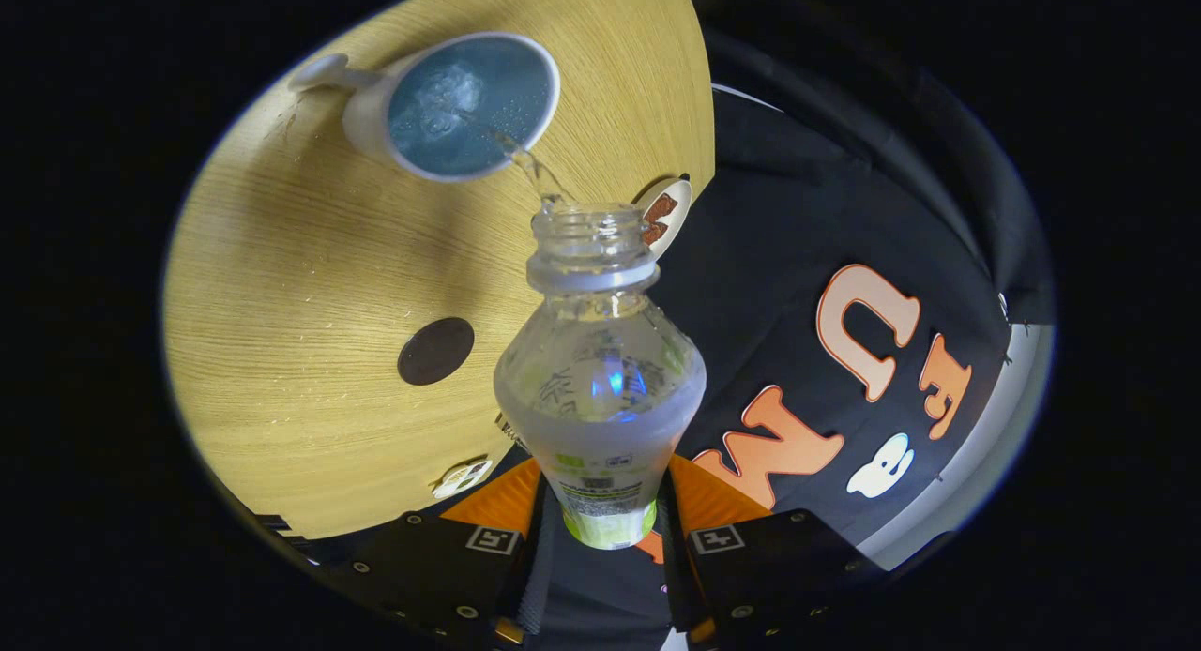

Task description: Take the bottle from table, then pour the juice into the cup, finally place the bottle on the coaster

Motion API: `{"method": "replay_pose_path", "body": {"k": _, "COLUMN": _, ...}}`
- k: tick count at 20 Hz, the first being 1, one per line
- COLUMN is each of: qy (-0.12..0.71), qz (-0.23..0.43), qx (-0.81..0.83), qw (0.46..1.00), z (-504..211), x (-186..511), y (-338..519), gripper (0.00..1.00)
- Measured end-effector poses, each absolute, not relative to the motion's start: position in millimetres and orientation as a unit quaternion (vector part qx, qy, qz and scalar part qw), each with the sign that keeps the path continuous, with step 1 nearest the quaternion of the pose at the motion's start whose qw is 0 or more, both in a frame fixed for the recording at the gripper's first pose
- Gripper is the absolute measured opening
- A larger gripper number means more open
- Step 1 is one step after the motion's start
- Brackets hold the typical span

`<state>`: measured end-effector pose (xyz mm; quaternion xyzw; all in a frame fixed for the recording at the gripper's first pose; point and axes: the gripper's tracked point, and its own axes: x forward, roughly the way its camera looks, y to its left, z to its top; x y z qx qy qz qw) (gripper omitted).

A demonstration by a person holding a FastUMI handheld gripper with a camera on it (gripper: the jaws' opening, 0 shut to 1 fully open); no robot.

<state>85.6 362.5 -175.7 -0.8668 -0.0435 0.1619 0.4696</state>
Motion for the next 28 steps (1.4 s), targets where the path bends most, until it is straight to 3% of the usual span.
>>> {"method": "replay_pose_path", "body": {"k": 28, "qy": -0.049, "qz": 0.162, "qx": -0.880, "qw": 0.444, "z": -153, "x": 81, "y": 368, "gripper": 0.51}}
